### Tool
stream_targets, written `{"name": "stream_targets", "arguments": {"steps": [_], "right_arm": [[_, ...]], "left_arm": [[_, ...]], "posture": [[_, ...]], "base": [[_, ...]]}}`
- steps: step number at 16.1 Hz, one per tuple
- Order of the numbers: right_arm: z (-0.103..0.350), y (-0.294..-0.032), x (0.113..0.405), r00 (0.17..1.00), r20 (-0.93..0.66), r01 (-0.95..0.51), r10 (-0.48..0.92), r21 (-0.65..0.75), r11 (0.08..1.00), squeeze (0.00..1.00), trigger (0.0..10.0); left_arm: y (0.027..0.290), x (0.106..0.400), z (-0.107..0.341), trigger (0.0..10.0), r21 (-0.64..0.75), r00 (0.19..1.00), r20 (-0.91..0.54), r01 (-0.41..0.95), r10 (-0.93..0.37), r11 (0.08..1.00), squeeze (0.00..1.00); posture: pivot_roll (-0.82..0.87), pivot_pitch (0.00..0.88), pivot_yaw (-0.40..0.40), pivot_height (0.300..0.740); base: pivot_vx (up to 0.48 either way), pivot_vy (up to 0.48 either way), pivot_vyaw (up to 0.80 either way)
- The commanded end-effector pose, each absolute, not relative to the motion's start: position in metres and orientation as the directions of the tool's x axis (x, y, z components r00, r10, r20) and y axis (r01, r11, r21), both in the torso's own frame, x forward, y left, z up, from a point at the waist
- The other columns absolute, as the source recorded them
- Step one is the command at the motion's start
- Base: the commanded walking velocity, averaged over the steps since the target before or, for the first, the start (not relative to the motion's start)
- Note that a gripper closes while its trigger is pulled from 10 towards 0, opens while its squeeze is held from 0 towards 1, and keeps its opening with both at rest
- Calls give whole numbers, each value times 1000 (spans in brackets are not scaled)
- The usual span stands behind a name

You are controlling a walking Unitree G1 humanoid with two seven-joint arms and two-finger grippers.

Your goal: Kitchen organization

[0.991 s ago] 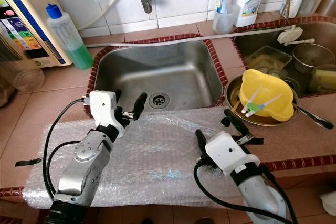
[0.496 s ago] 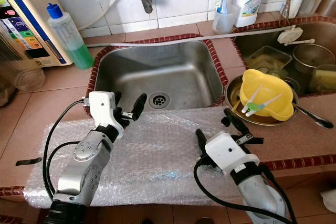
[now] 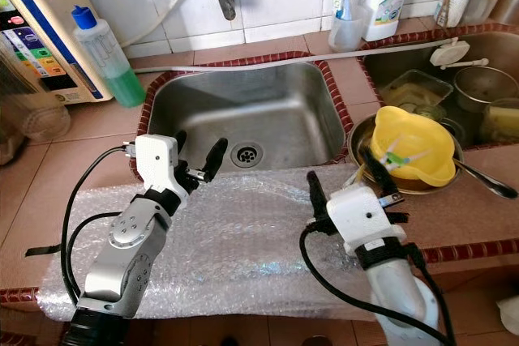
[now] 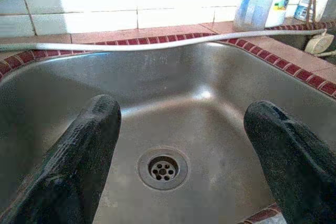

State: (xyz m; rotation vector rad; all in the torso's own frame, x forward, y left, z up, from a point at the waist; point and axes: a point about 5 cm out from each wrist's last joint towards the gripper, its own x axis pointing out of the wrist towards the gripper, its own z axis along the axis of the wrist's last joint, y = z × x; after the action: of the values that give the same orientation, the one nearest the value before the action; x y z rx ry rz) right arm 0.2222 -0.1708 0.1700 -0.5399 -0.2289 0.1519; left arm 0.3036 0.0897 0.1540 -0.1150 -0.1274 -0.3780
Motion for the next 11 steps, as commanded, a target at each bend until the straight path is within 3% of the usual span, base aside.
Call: {"name": "stream_targets", "arguments": {"steps": [1,4,5,6,11], "right_arm": [[162,-171,220,972,137,-90,191,-532,842,0,10000],[155,-173,219,978,102,-100,180,-528,844,0,10000],[154,-173,219,979,96,-104,180,-523,846,0,8745],[153,-171,219,979,91,-111,184,-518,848,0,314],[150,-172,218,981,74,-115,181,-527,842,0,0]], "left_arm": [[92,304,157,10000,-69,919,150,378,-365,923,0],[92,304,156,10000,-67,918,149,380,-367,923,0],[92,304,156,10000,-66,917,149,382,-370,922,0],[91,304,156,10000,-65,916,149,385,-373,921,0],[92,303,156,10000,-65,916,148,384,-372,921,0]], "posture": [[-373,172,177,740],[-375,172,182,740],[-375,172,182,740],[-376,172,184,740],[-375,172,182,740]], "base": [[0,0,0],[0,0,0],[0,0,0],[0,0,0],[0,0,0]]}}
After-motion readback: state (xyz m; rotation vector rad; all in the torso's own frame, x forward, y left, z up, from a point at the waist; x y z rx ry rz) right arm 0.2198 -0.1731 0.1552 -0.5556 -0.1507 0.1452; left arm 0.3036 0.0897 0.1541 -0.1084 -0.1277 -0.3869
